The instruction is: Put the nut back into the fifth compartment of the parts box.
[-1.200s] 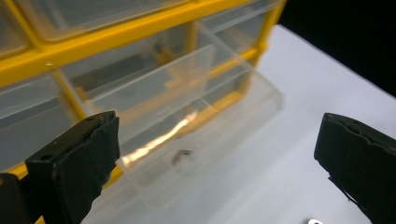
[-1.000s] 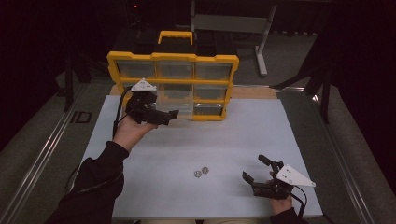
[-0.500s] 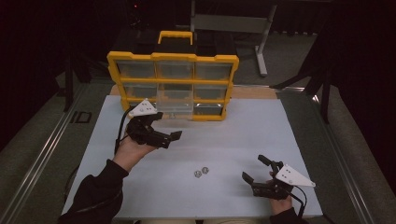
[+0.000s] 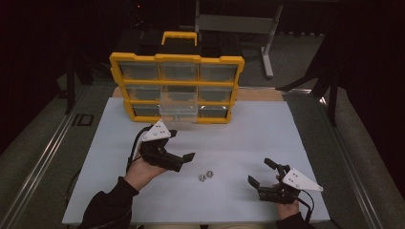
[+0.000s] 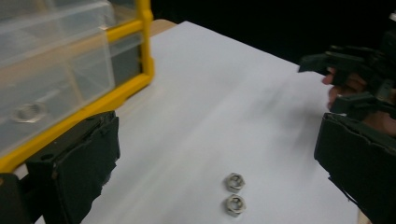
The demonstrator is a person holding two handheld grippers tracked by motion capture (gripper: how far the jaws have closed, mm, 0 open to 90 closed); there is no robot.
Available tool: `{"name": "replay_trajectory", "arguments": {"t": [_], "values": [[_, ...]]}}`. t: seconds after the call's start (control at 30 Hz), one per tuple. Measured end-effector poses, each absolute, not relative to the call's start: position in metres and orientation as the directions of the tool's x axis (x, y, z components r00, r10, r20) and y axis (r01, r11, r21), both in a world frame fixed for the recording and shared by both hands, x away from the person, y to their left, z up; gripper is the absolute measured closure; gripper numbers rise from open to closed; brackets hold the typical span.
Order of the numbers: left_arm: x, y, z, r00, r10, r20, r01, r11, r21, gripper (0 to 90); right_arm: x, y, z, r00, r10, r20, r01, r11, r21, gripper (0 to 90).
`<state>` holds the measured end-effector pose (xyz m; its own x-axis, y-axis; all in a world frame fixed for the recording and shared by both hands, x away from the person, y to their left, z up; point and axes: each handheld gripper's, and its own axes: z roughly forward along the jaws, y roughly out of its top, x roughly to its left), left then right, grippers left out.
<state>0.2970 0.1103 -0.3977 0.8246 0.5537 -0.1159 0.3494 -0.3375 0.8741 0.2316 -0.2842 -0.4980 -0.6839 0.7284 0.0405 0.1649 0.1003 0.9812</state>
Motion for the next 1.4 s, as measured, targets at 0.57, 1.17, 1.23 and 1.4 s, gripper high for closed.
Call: {"name": "replay_trajectory", "arguments": {"t": [0.57, 1.17, 1.23, 1.4], "values": [[0.282, 0.079, -0.447, 0.894, 0.424, -0.142, 0.335, -0.424, 0.841, 3.7, 0.231, -0.284, -0.498, -0.685, 0.727, 0.045, 0.167, 0.097, 0.981, 10.6], [0.285, 0.060, -0.493, 0.900, 0.424, -0.102, 0.347, -0.553, 0.757, 26.2, 0.231, -0.284, -0.498, -0.686, 0.726, 0.046, 0.168, 0.097, 0.981, 10.6], [0.285, 0.058, -0.499, 0.900, 0.424, -0.096, 0.347, -0.567, 0.747, 30.7, 0.231, -0.284, -0.498, -0.686, 0.726, 0.047, 0.169, 0.096, 0.981, 10.6], [0.286, 0.051, -0.509, 0.898, 0.434, -0.075, 0.351, -0.602, 0.717, 40.0, 0.231, -0.284, -0.498, -0.686, 0.726, 0.047, 0.169, 0.096, 0.981, 10.6]]}}
